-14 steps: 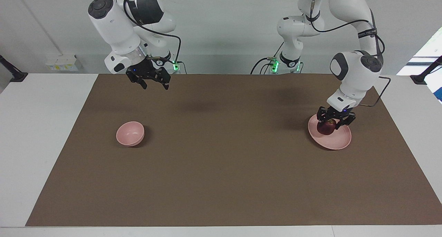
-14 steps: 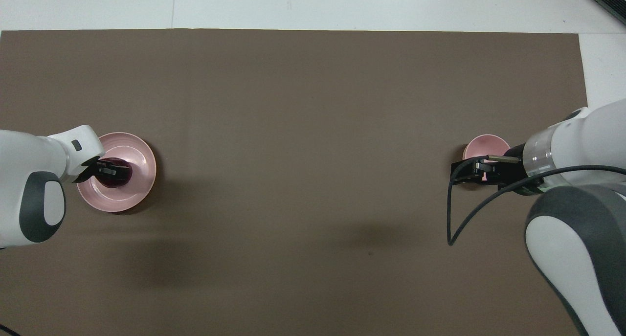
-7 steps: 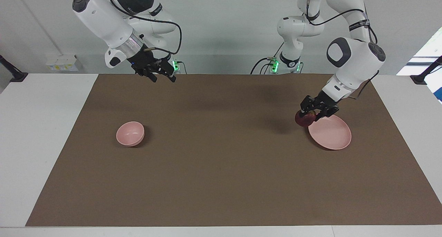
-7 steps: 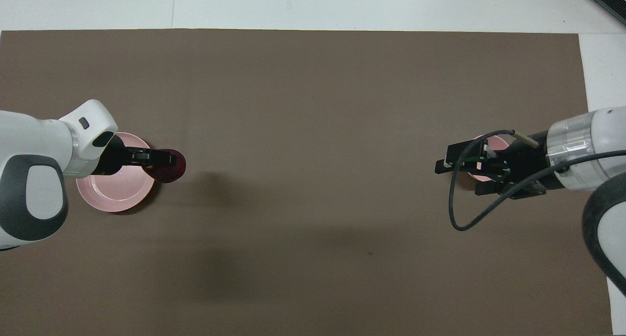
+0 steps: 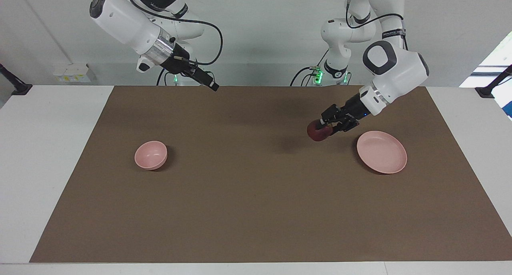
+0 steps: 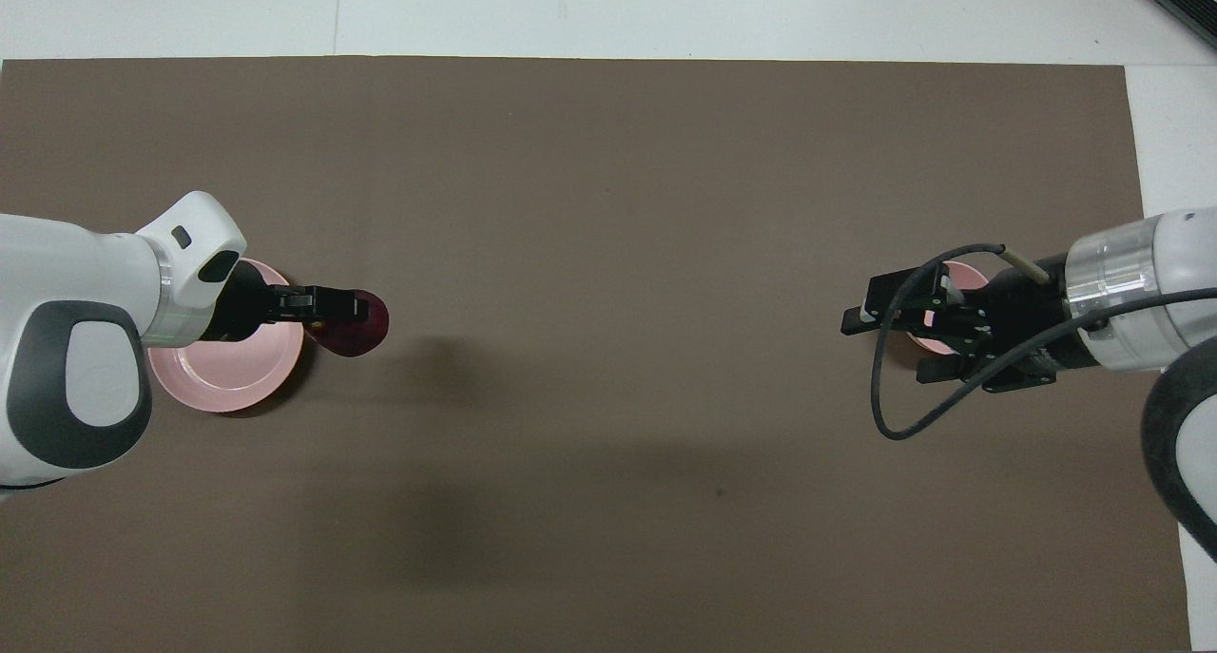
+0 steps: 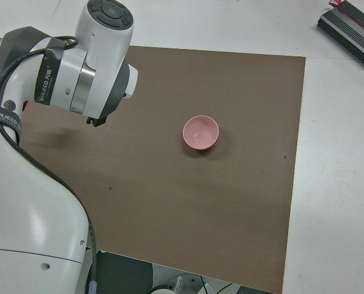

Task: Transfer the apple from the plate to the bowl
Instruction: 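Grasp and lift the apple with the left gripper while the right gripper moves inward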

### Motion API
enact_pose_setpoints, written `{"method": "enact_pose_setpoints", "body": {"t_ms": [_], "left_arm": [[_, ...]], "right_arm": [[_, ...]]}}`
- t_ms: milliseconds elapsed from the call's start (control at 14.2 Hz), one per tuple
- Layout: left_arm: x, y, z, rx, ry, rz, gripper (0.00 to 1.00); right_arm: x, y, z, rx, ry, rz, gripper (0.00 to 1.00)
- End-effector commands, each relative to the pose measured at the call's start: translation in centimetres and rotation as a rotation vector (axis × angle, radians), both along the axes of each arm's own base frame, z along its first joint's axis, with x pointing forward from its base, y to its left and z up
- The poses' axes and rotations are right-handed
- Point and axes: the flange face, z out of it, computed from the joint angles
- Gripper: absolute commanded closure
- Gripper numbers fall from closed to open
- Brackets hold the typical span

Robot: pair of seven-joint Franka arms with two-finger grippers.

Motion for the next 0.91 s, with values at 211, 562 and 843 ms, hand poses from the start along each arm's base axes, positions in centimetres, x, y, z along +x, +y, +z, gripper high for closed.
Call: {"method": "enact_pose_setpoints", "body": {"t_ms": [211,562,843], "left_arm": [[-2.3,-6.9,2.2,-0.205,-0.027,0.149,1.00],[-5.0,-12.6,3.5,-0.305,-0.045,0.233,1.00],[-7.1,-15.6,4.9,-0.334,-0.073,0.250,1.00]], "right_arm": [[0.9,2.7,0.1,0.162,0.162,-0.207,0.00],[2.4,6.0,-1.6,0.196,0.204,-0.305,0.00],[4.2,6.8,-3.3,0.208,0.196,-0.350,0.00]]}}
